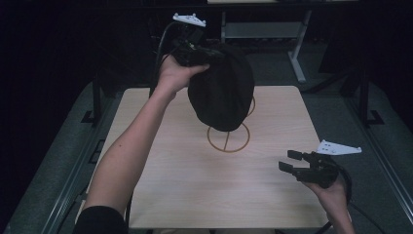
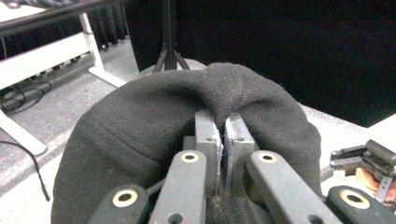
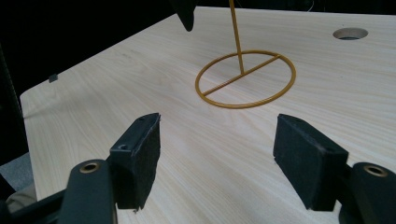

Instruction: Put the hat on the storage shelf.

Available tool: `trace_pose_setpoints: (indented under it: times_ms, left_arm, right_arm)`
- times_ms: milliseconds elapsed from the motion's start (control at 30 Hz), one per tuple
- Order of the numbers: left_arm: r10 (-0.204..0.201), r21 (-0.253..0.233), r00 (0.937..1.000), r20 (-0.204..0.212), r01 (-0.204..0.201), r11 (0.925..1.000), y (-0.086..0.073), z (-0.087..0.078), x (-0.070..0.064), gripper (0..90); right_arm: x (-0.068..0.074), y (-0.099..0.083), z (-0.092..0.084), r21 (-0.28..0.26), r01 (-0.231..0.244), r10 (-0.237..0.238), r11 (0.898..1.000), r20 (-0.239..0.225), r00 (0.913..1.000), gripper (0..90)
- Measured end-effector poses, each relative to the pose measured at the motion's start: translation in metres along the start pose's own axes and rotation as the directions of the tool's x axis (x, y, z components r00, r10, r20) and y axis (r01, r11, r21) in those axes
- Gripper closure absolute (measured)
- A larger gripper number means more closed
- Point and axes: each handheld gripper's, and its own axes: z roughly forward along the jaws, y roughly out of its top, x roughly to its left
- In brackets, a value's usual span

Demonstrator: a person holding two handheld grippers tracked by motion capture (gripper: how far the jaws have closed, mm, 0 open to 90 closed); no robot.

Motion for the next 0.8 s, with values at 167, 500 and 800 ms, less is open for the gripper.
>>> trace_pose_setpoints:
  times_ms: [167, 500, 800]
  left_arm:
    - [-0.031, 0.017, 0.9995, 0.007, 0.031, 0.9994, -0.001, 0.019, 0.003, 87.1]
    - [-0.082, 0.077, 0.9964, -0.020, 0.083, 0.9936, -0.006, 0.080, -0.004, 69.2]
    - [0.014, 0.179, 0.9979, -0.063, -0.002, 0.9838, -0.011, 0.101, -0.014, 54.8]
  right_arm:
    - [-0.001, -0.001, 0.001, 0.003, 0.003, -0.003, 1.000, -0.002, 1.0000, 31.3]
    - [-0.002, -0.003, 0.003, 0.007, -0.007, 0.007, 1.000, -0.021, 0.9998, 31.2]
    - [0.000, -0.007, 0.005, 0.026, -0.007, 0.008, 1.000, -0.021, 0.9998, 30.7]
